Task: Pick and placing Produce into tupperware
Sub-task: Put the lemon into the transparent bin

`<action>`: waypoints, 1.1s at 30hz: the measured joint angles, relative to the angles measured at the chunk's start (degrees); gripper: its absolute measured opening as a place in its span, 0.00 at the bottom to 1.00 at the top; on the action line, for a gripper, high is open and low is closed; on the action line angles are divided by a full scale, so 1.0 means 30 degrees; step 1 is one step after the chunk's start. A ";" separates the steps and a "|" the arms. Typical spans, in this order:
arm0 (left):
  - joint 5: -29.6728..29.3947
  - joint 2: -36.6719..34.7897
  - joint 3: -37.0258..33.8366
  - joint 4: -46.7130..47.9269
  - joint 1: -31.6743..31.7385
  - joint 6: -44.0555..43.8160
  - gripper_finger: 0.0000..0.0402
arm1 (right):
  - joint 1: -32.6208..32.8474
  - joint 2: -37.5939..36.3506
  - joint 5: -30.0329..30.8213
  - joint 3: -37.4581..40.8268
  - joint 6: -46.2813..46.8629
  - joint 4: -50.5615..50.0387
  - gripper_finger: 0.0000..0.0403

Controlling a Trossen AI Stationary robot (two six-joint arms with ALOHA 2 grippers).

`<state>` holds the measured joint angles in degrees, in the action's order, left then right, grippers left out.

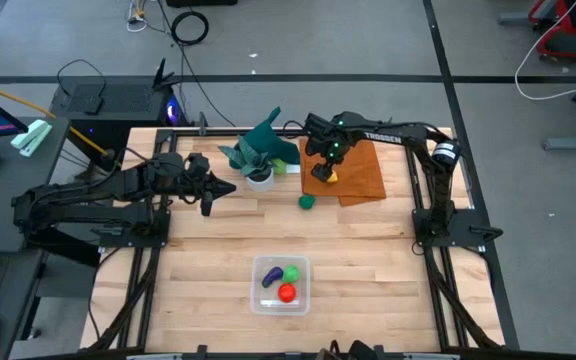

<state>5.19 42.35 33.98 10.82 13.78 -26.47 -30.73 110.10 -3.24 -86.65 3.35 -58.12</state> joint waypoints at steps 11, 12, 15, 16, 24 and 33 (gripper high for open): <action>0.0001 0.0000 0.0000 0.0011 -0.0005 -0.0003 0.05 | -0.0234 -0.0007 0.0038 0.1086 0.1532 0.0056 0.93; 0.0001 0.0000 0.0000 0.0011 0.0001 -0.0003 0.05 | -0.0218 -0.0007 0.0047 0.1211 0.1534 0.0089 0.93; 0.0001 0.0000 0.0000 0.0011 0.0001 -0.0003 0.06 | -0.0143 -0.0007 0.0028 0.1587 0.1626 0.0282 0.92; 0.0001 0.0000 0.0000 0.0011 0.0001 -0.0003 0.06 | -0.0143 -0.0007 0.0016 0.1718 0.1714 0.0429 0.91; 0.0001 0.0000 0.0000 0.0011 -0.0002 -0.0113 0.07 | -0.0127 -0.0022 -0.0199 0.2171 0.1954 0.1551 0.90; 0.0008 0.0000 0.0000 0.0011 -0.0007 -0.0129 0.06 | 0.0054 0.0364 -0.0502 0.2173 0.2297 0.2448 0.90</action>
<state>5.21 42.35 33.98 10.85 13.76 -26.86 -30.57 111.20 -4.75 -80.13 10.24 -50.78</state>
